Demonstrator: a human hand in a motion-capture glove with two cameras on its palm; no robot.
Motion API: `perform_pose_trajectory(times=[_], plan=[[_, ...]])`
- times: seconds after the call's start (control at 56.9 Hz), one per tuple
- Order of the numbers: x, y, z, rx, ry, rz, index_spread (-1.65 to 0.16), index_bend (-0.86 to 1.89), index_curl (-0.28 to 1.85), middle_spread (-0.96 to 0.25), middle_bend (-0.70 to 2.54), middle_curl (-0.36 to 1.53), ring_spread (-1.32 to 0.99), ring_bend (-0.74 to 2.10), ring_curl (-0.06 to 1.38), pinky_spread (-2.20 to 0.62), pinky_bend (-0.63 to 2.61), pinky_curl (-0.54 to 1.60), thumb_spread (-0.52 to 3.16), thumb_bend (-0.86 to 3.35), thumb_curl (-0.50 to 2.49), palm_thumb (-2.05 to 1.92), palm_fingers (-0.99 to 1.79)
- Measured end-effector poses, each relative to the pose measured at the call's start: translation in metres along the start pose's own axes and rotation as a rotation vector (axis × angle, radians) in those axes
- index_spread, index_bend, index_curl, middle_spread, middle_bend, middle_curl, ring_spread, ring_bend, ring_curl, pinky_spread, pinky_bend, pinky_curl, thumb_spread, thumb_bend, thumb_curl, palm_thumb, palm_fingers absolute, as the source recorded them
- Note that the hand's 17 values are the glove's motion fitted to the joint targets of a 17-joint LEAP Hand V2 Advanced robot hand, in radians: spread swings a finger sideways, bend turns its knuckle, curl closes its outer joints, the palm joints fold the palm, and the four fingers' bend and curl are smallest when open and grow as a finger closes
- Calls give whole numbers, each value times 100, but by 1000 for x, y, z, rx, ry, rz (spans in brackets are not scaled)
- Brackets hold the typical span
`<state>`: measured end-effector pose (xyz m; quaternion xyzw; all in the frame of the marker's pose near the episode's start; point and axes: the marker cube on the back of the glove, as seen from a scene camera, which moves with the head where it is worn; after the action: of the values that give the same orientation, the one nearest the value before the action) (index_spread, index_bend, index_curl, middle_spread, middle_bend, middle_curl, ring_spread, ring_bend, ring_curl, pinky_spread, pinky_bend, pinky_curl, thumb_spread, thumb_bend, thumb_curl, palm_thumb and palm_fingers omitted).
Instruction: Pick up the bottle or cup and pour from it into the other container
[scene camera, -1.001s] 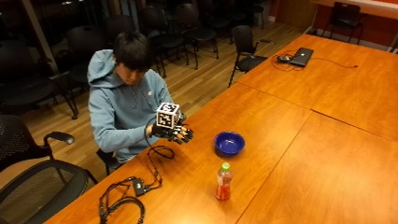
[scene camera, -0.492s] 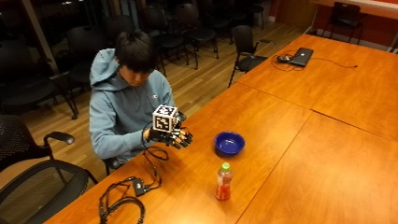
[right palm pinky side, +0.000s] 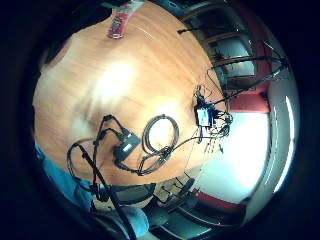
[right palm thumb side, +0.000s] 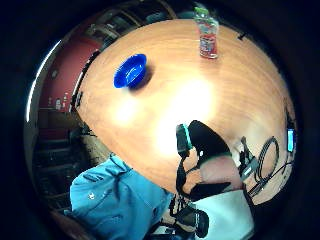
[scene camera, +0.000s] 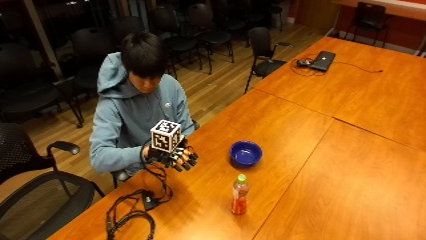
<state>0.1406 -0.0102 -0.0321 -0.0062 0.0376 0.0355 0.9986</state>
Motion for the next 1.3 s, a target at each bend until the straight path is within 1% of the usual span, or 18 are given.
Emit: perform_pose_trajectory(times=[0.176, 0.422, 0.562, 0.738, 1.037, 1.3], plan=[[39, -6, -1, -1, -15, 56, -35, 15, 26, 1, 18, 29, 10, 39, 28, 20, 62, 27, 108, -2, 38, 63, 21], [89, -25, 6, 32, -42, 75, -35, 15, 26, 1, 19, 30, 10, 38, 29, 20, 62, 28, 107, -2, 39, 65, 21], [111, -46, 13, 134, -219, 68, -34, 14, 25, 1, 19, 31, 10, 39, 29, 20, 62, 28, 105, -2, 39, 65, 20], [115, -73, 31, 284, -481, 63, -33, 11, 23, 3, 19, 31, 10, 42, 30, 20, 64, 28, 100, -3, 39, 65, 16], [122, -122, 53, 409, -820, 85, -30, 11, 20, 5, 20, 31, 10, 47, 31, 21, 71, 30, 95, -3, 40, 67, 9], [104, -167, 64, 545, -1118, 124, -27, 10, 17, 8, 22, 33, 10, 50, 31, 21, 74, 30, 93, -3, 39, 68, 6]])
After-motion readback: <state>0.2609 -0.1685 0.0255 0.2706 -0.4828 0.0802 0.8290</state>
